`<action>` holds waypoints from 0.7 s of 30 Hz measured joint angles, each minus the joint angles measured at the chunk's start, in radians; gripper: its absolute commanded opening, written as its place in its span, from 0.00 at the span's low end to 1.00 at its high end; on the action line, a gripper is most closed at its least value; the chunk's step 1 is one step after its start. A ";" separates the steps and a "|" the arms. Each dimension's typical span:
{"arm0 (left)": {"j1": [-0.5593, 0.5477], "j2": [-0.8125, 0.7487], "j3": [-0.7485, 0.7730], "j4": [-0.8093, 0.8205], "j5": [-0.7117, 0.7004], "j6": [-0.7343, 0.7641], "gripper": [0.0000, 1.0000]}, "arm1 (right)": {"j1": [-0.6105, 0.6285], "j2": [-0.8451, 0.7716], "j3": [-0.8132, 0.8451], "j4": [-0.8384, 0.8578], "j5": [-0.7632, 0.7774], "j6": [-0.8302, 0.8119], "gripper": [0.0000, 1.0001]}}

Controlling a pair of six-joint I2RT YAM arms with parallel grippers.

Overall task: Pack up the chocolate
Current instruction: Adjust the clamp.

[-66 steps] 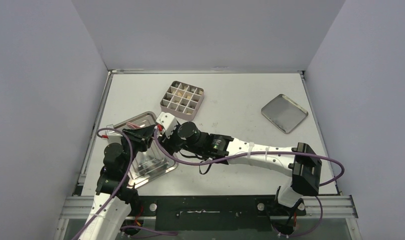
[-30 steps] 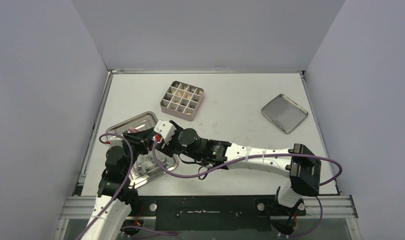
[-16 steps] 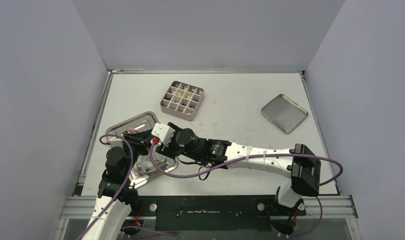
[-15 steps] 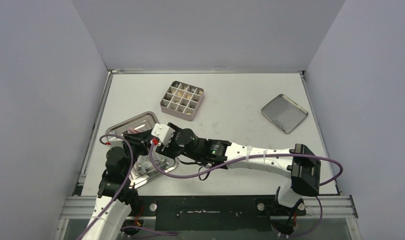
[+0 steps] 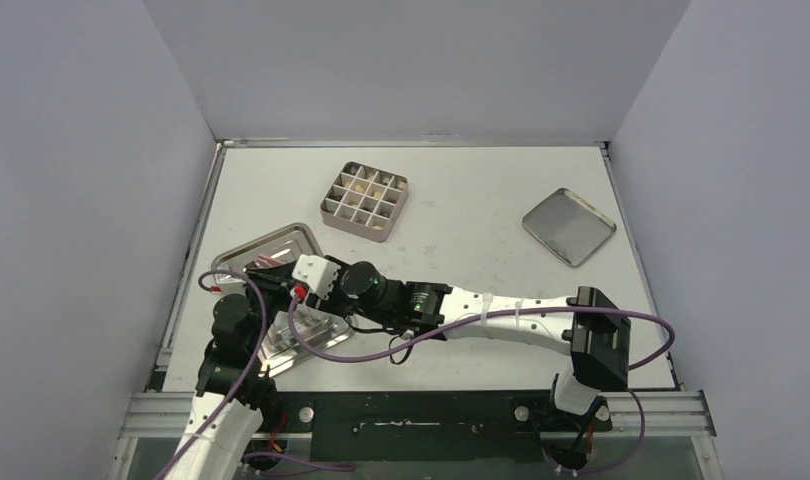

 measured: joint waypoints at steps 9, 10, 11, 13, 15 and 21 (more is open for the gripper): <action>0.000 -0.069 -0.005 -0.037 -0.016 -0.004 0.54 | 0.019 0.001 0.000 0.002 -0.011 0.000 0.27; 0.000 -0.092 -0.002 -0.061 -0.024 -0.011 0.58 | 0.017 0.001 0.000 0.002 -0.004 0.001 0.27; -0.001 -0.107 0.002 -0.084 -0.031 -0.011 0.62 | 0.012 0.001 0.001 0.001 0.005 0.001 0.27; 0.000 -0.136 0.033 -0.170 -0.076 -0.001 0.70 | 0.000 0.002 0.005 -0.008 0.017 0.003 0.26; -0.001 -0.152 0.083 -0.253 -0.127 0.032 0.76 | -0.010 0.007 0.020 -0.029 0.024 0.009 0.26; -0.001 -0.160 0.305 -0.450 -0.318 0.225 0.93 | -0.029 0.057 0.095 -0.105 0.030 0.031 0.28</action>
